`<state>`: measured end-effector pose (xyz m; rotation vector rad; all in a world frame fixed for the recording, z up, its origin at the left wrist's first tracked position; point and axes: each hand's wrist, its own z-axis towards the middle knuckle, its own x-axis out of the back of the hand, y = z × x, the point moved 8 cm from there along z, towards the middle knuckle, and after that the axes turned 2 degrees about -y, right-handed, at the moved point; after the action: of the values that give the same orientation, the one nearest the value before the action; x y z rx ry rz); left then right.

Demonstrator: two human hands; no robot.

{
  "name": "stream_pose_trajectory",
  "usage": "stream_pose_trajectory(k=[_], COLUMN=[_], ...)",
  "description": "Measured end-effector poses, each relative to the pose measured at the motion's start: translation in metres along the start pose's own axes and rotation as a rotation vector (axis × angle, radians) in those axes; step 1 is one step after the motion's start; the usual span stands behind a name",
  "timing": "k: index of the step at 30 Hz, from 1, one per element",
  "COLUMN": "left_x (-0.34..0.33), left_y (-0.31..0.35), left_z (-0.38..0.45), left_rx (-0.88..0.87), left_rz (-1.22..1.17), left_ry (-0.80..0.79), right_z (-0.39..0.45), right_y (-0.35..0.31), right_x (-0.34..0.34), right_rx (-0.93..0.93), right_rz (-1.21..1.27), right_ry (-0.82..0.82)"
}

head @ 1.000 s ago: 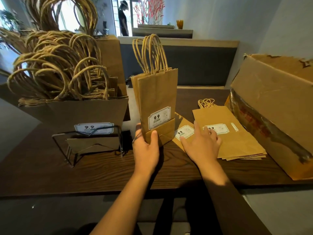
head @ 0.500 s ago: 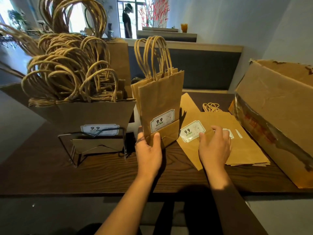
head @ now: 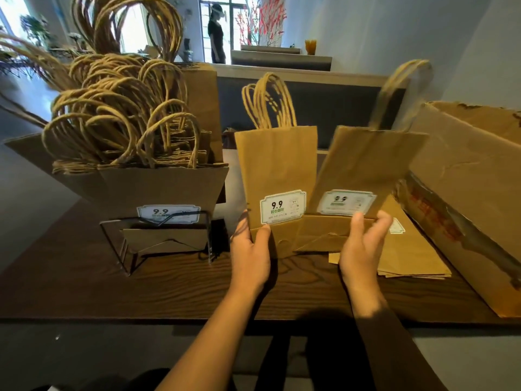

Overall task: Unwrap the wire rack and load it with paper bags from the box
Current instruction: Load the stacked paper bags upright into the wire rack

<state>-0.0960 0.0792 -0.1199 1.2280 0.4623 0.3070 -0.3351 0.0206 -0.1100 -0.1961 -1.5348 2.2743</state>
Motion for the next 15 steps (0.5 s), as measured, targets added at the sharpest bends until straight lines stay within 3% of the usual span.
stream_pose_trajectory(k=[8, 10, 15], left_x=[-0.018, -0.02, -0.021], left_y=[0.001, -0.003, -0.004], left_z=[-0.007, -0.004, -0.001], left_rx=[-0.038, -0.034, -0.093], left_rz=[0.158, 0.242, 0.266], left_ry=[-0.239, -0.263, -0.26], right_z=[-0.011, -0.014, -0.011], right_y=[0.012, 0.014, 0.015], right_x=[-0.051, -0.056, -0.052], right_rx=[-0.061, -0.077, -0.133], right_rz=[0.049, 0.077, 0.177], right_ry=[-0.632, -0.686, -0.62])
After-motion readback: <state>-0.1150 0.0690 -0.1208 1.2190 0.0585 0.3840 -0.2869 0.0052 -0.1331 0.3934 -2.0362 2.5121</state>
